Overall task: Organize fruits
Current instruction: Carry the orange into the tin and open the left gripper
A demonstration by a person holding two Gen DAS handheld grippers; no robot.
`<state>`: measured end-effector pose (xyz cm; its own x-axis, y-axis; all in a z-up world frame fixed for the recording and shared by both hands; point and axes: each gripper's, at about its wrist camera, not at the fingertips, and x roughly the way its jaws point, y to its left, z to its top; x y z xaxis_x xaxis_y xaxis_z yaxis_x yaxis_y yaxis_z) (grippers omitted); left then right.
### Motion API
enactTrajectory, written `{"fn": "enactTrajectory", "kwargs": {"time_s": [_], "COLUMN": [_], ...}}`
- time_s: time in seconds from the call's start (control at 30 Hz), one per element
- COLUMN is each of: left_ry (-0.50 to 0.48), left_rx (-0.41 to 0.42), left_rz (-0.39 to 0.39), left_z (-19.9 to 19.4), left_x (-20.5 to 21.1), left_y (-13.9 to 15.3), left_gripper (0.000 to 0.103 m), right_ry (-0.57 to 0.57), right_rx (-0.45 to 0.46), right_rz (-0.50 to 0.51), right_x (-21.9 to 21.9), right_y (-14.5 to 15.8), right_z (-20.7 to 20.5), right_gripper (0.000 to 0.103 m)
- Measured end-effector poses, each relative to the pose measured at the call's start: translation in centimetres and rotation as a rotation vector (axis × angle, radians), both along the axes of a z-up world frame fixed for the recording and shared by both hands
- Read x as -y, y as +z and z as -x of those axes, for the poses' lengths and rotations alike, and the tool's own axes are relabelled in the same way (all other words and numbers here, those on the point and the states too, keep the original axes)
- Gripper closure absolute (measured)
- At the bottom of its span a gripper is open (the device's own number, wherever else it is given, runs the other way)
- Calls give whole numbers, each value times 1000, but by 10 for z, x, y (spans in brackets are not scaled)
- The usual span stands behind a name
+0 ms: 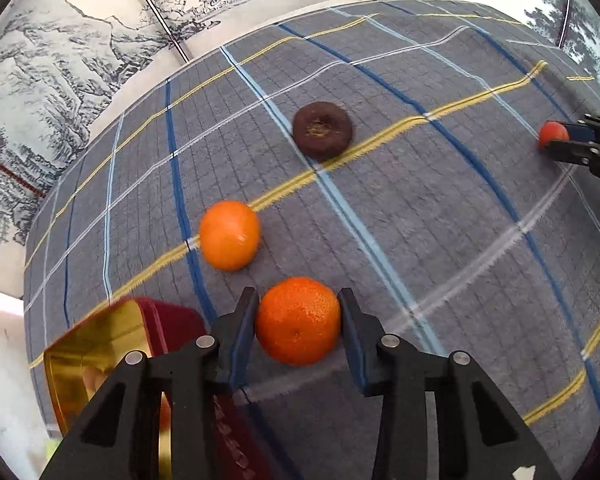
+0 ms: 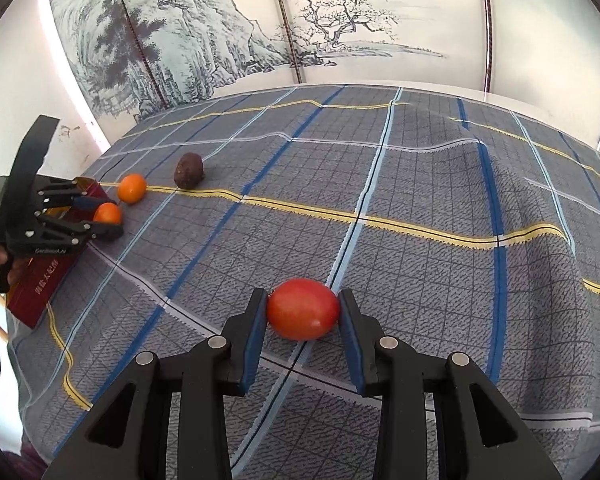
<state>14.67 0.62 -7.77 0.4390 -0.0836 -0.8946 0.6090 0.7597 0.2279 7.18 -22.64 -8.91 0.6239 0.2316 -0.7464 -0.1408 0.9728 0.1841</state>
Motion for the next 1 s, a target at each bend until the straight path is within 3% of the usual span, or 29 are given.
{"fn": "enactTrajectory", "kwargs": {"time_s": [0.07, 0.33, 0.47, 0.73, 1.0], "left_ry": [14, 167, 244, 324, 340], "left_rx": [15, 32, 29, 101, 155], "left_rz": [36, 314, 395, 379, 341], "left_z": [11, 65, 87, 119, 139], "left_x": [0, -17, -29, -40, -48], "left_y": [7, 42, 46, 49, 48], "left_gripper": [67, 67, 67, 66, 66], "right_ry": [-1, 1, 1, 2, 4], "right_rx": [-8, -11, -11, -12, -12], "right_rz": [6, 17, 26, 58, 94], "right_x": [-1, -3, -3, -7, -10], "right_y": [-1, -2, -2, -2, -2], "right_z": [-1, -2, -3, -4, -4], "right_gripper": [66, 66, 66, 66, 66]}}
